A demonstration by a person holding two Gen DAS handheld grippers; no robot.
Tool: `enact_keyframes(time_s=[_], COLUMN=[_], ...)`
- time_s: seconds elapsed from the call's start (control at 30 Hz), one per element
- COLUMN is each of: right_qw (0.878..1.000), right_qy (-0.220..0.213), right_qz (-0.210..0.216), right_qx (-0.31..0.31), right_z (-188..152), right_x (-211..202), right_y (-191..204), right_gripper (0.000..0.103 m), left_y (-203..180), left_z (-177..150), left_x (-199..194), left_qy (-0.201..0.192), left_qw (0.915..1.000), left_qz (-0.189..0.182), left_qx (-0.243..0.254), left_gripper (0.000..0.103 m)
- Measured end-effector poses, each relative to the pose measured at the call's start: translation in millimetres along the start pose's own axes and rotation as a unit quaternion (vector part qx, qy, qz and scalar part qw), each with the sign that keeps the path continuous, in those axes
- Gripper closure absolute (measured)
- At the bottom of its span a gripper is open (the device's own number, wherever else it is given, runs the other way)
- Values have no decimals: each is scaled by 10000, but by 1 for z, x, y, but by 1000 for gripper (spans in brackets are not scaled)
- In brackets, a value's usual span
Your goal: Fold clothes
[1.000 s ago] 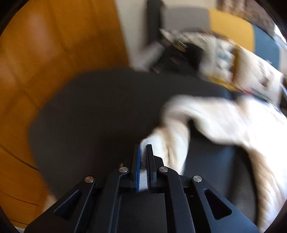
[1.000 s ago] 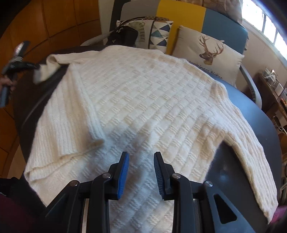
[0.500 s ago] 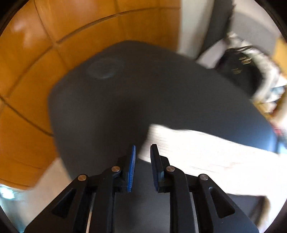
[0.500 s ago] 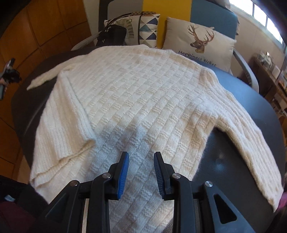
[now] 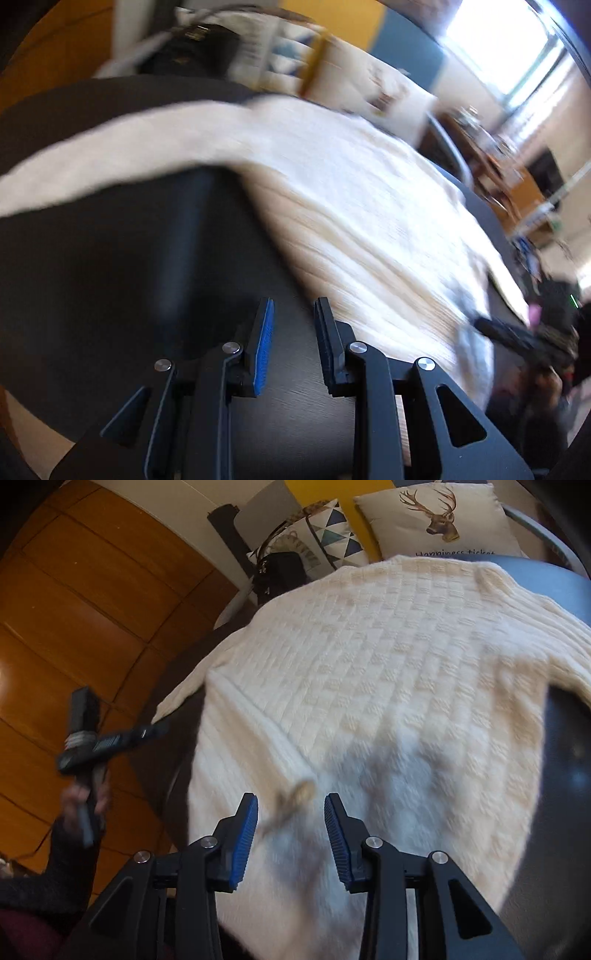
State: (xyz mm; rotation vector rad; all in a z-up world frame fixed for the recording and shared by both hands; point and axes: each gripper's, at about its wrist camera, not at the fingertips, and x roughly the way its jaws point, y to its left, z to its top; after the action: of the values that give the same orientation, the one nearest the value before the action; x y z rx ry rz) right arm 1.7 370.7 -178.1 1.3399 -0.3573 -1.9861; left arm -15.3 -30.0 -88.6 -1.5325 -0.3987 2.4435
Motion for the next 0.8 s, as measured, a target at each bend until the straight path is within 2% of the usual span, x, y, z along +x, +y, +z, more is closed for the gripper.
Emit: enact_keyframes(time_s=[0.03,0.1,0.17,0.3,0.4,0.53,0.57,0.63,0.67,0.73,0.8], right_qw=[9999,9996,9989,9946,9857,9682,9643,9532,9519,9537,9667], right_qy=[90,287,372,110,-49,338,528,1141,1317,1365,1088], right_qz=[48,-67,-70,468,1199,1955,2094,2361,2294,2108,1748], right_qx=[37,-13,-292,-920,-1182,-1523,-1531,-1503,-1546,-1656,-1522], right_z=[5,12,12,12,24,30,29,16,8,-2,0], right_x=[11,32,39,24,25,78,97,137,149,146,126], right_y=[2,7,21,84,138,214,229,250,255,248,222], right_gripper=[65,63,90,91,91,91,84,76,75,73,73], left_y=[-10,-20,-19,10,37,75,83,94,99,101,94], left_z=[9,2,-13,-20,-20,-18,-19,-21,-22,-28,-29], left_x=[14,9,-10,-71,-121,-177,-186,-180,-174,-157,-118], left_qy=[55,85,26,-505,-1029,-1664,-1789,-1739,-1656,-1397,-842], left_qw=[9999,9994,9993,9984,9937,9820,9788,9780,9787,9832,9909], left_qz=[-149,-339,-386,-183,63,309,391,490,510,643,789], left_qx=[15,3,6,-190,-446,-841,-914,-1042,-1098,-985,-693], left_gripper=[78,78,78,78,78,60,56,55,55,55,55])
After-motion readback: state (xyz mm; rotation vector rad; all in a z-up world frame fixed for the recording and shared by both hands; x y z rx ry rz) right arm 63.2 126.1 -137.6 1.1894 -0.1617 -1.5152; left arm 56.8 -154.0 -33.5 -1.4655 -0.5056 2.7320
